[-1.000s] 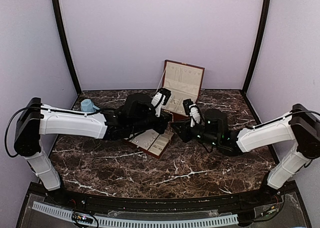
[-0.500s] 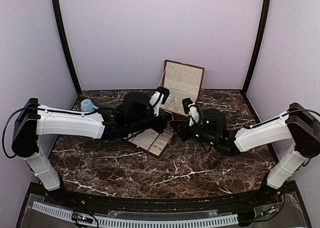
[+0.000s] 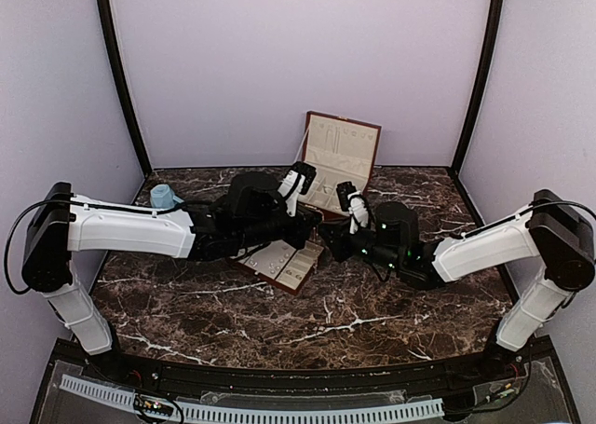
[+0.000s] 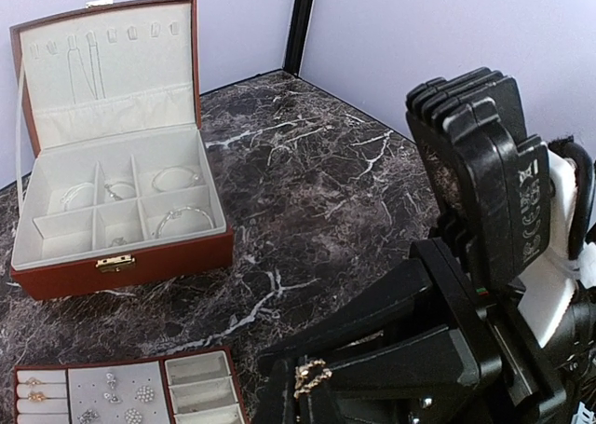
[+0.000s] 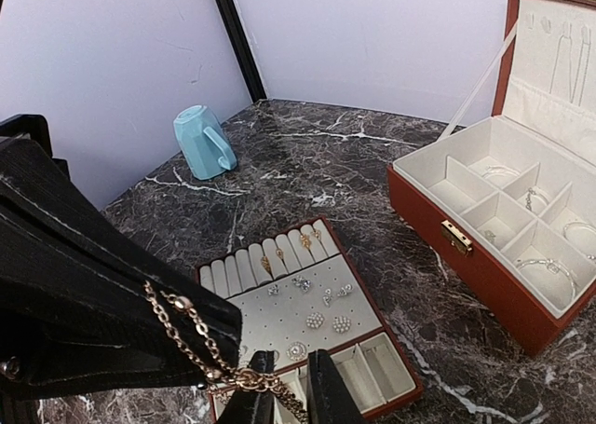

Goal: Organize the mixed jewelry
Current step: Pass from the left arm to the right, then position the compartment layer at the center of the board.

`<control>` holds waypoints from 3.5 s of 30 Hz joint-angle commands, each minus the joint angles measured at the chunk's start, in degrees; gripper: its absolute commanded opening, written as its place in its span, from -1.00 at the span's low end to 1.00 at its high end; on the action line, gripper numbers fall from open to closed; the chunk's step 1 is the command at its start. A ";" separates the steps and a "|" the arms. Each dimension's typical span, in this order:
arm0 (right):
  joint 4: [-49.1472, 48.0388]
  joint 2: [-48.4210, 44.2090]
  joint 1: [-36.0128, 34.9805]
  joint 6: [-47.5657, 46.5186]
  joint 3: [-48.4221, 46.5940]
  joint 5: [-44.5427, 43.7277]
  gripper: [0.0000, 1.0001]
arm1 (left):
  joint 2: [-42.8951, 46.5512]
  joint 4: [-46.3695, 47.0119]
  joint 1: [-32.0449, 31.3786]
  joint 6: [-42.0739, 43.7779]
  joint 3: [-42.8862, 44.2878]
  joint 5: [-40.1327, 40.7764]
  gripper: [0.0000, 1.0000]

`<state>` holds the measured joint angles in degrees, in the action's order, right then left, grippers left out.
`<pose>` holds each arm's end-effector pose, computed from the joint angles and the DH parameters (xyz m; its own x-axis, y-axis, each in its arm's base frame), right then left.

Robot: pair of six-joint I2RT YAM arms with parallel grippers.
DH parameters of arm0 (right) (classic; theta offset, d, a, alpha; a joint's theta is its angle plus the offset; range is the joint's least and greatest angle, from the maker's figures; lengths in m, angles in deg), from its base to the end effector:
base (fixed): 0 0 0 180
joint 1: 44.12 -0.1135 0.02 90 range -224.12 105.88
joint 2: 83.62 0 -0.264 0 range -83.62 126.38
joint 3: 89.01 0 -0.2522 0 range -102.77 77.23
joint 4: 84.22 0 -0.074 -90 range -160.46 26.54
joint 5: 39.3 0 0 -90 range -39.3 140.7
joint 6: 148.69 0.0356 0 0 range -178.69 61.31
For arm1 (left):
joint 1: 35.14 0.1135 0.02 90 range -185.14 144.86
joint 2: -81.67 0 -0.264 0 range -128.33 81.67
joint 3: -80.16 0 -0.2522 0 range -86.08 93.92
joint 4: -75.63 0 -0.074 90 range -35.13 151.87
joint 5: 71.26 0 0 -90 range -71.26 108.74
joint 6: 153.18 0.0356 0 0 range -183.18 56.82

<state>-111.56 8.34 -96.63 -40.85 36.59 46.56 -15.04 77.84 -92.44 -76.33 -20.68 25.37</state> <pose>0.2070 0.2656 0.2042 -0.3320 0.0692 -0.9407 -0.6791 0.6746 0.2893 0.2178 -0.3317 0.2707 -0.3157 0.0734 -0.9460 0.7229 0.6644 -0.1897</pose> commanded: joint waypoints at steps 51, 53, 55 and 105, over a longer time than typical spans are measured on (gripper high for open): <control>10.49 -18.16 4.68 2.33 9.32 -23.50 -1.00 | -18.30 2.89 -6.06 28.68 0.94 24.96 0.90; 10.50 -18.08 4.69 2.67 9.51 -23.50 -1.00 | -18.95 2.00 -6.07 29.09 1.29 24.95 0.90; 10.63 -18.05 4.68 2.78 9.47 -23.38 -1.00 | -19.45 1.17 -6.07 29.32 1.49 25.11 0.90; 12.50 -19.06 5.65 3.56 9.45 -24.03 -1.00 | -11.50 0.83 3.16 22.89 -5.73 18.23 0.90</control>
<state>-98.01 -9.27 -91.59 -37.57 45.46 23.65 -32.50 76.99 -89.21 -52.37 -24.11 52.50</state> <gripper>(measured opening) 0.009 0.952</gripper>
